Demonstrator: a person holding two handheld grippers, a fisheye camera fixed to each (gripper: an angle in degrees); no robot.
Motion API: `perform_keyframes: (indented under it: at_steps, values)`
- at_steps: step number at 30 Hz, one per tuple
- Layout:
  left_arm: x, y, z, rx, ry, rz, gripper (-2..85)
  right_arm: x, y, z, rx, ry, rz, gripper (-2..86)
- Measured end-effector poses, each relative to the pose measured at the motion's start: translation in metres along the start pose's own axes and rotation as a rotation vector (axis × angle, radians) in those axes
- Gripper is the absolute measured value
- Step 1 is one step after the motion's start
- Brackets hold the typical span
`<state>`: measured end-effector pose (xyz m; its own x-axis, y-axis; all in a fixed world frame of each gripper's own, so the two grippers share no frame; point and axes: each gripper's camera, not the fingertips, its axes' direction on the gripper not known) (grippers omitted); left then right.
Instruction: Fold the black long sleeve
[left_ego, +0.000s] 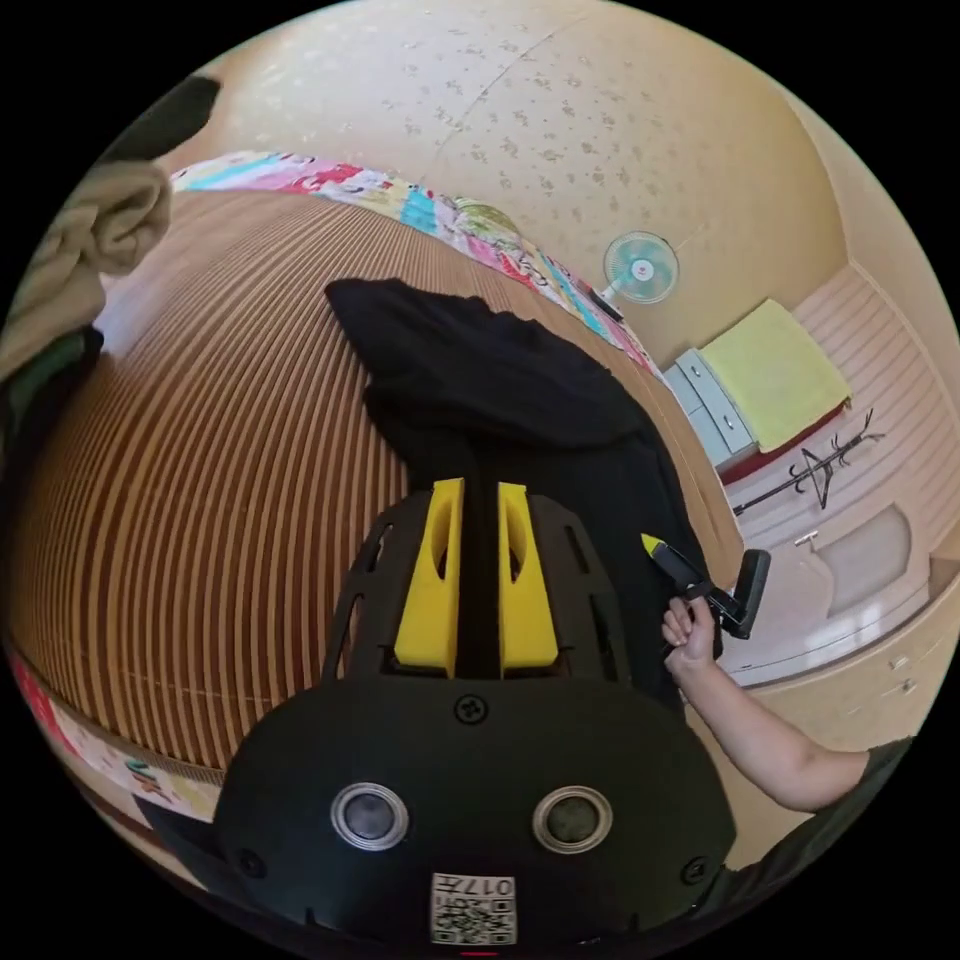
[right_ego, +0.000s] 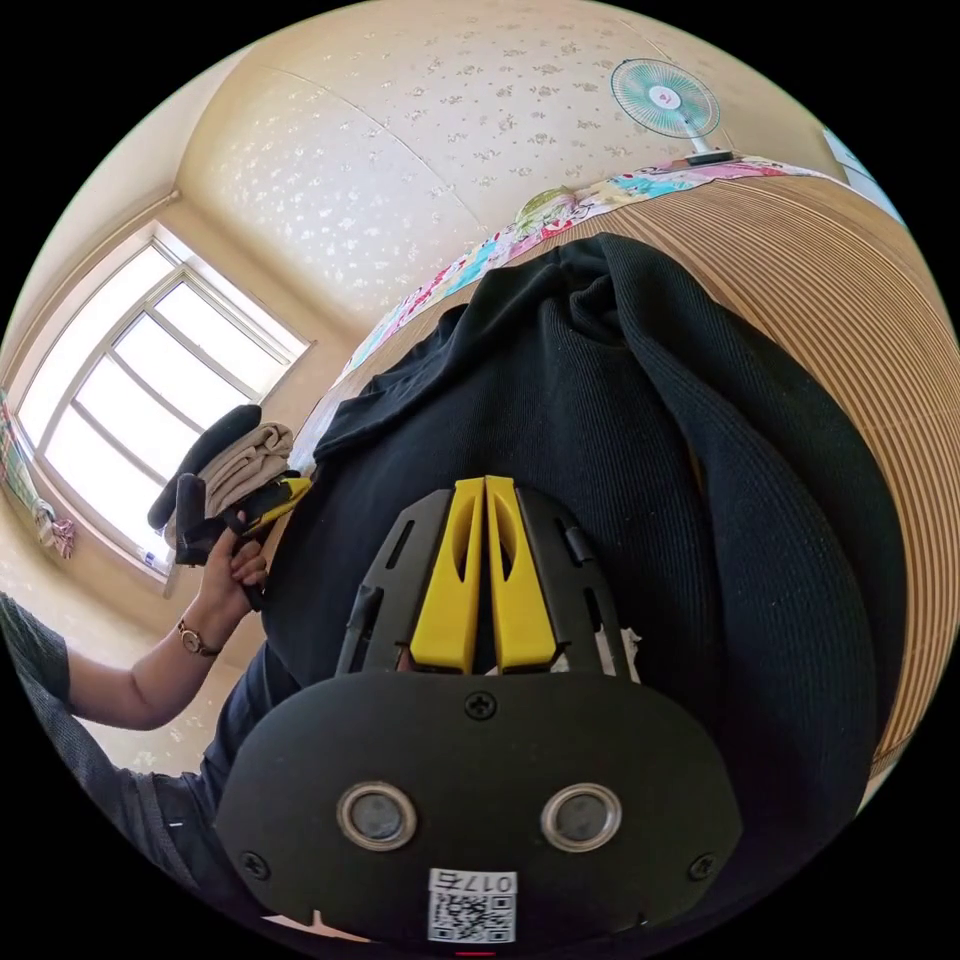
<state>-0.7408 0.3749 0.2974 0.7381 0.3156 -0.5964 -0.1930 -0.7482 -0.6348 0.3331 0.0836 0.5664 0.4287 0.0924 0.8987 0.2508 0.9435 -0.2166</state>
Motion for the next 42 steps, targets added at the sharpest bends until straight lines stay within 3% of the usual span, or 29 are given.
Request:
perform_keyframes:
  at_steps: [4, 13, 17, 21, 27, 30, 32, 33, 35, 42]
  values:
    - [-0.014, 0.007, 0.002, 0.001, 0.084, -0.023, 0.7, -0.012, 0.004, 0.01, 0.001, 0.013, -0.003, 0.2]
    - [0.022, 0.029, -0.008, 0.026, -0.081, 0.075, -0.1, -0.082, 0.011, 0.047, -0.04, 0.299, -0.075, 0.3]
    - [0.035, 0.038, -0.013, 0.022, -0.13, 0.1, -0.1, -0.111, 0.011, 0.048, -0.15, 0.411, -0.057, 0.5]
    - [0.04, 0.045, -0.017, 0.023, -0.137, 0.105, -0.1, -0.149, 0.062, 0.001, 0.004, 0.567, -0.157, 1.6]
    - [0.054, 0.058, -0.022, 0.027, -0.183, 0.131, 0.1, -0.145, 0.155, -0.08, 0.337, 0.698, -0.017, 11.0]
    - [0.063, 0.063, -0.024, 0.021, -0.223, 0.146, 0.1, -0.107, 0.169, -0.078, 0.198, 0.791, 0.145, 13.1]
    - [0.068, 0.068, -0.026, 0.02, -0.238, 0.153, 0.1, -0.079, 0.169, -0.071, 0.057, 0.722, 0.267, 12.9]
    - [0.068, 0.068, -0.027, 0.02, -0.238, 0.153, 0.2, -0.07, 0.168, -0.071, 0.012, 0.578, 0.278, 12.3]
    - [0.069, 0.072, -0.031, 0.019, -0.229, 0.147, 0.3, -0.073, 0.172, -0.082, 0.084, 0.455, 0.276, 8.0]
    - [0.073, 0.082, -0.04, 0.022, -0.232, 0.15, 0.4, -0.142, 0.162, -0.147, 0.294, 0.414, 0.123, 3.4]
